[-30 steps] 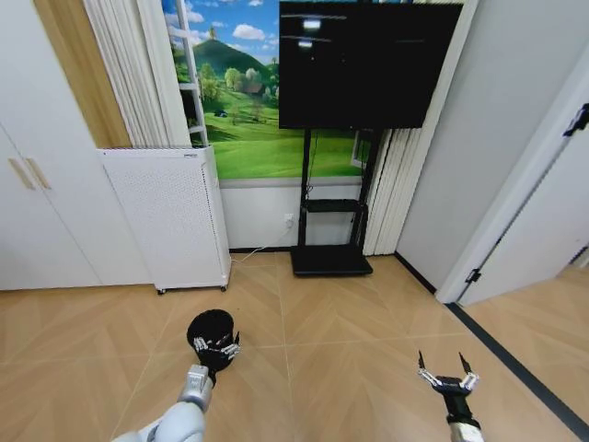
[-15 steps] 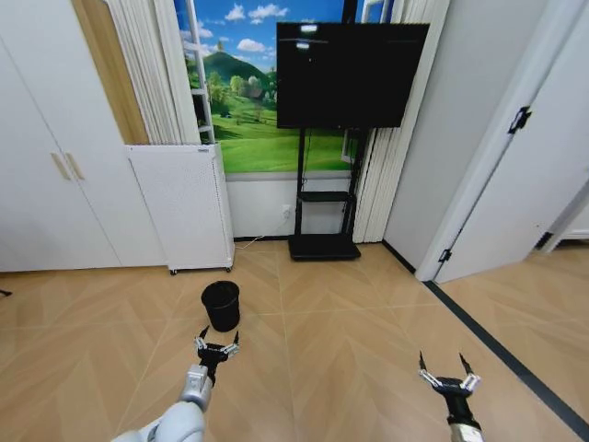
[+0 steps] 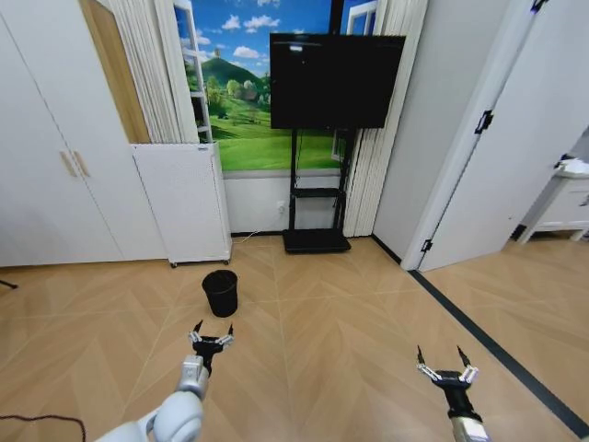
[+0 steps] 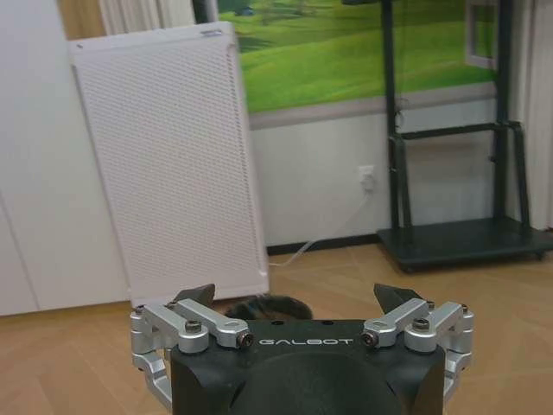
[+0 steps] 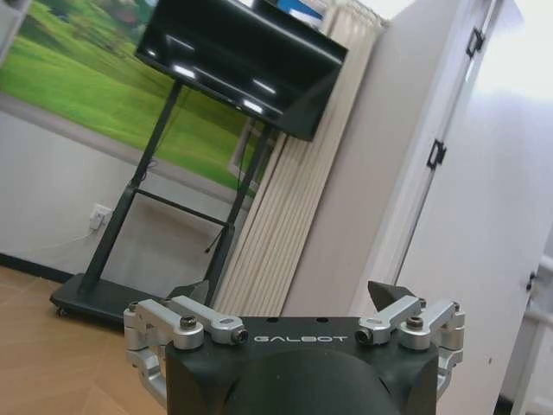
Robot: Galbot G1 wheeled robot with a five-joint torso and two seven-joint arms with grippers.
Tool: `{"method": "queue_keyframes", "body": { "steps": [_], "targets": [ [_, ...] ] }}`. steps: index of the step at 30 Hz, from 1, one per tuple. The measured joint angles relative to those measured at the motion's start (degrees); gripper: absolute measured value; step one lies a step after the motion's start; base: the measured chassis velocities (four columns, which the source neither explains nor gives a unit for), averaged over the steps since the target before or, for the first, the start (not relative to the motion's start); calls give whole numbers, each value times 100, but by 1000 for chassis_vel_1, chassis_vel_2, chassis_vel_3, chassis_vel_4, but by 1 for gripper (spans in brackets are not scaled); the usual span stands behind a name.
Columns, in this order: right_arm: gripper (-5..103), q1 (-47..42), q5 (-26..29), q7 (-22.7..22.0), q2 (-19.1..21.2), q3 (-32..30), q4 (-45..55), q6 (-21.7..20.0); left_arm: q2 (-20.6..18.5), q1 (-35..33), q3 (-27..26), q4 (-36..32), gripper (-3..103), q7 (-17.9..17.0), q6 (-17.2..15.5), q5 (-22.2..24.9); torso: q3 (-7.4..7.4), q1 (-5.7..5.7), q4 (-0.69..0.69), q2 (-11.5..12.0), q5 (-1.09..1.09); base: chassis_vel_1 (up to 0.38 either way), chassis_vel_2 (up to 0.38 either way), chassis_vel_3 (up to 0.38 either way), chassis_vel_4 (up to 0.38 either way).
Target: Pick up the trash bin and place the garbage on the floor into it.
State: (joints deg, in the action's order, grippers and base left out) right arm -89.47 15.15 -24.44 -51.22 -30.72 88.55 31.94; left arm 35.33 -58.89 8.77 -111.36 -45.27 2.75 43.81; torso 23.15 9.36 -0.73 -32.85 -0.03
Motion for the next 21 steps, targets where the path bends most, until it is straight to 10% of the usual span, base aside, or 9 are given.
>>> {"method": "queue_keyframes", "body": {
  "steps": [13,21],
  "targets": [
    [100,-382,2207,-951,1514,-257,2127,-1824,-851,28,-999,-365,100,83,-340,666,-2,-4,-3,0,5,0,0,0,0],
    [100,-641,3214,-1001,2478,-667,3077,-2092,-1555,230,-1082,-943,100,517,-534,1598,-2,-4,-2,-1,5,0,0,0,0]
  ]
}}
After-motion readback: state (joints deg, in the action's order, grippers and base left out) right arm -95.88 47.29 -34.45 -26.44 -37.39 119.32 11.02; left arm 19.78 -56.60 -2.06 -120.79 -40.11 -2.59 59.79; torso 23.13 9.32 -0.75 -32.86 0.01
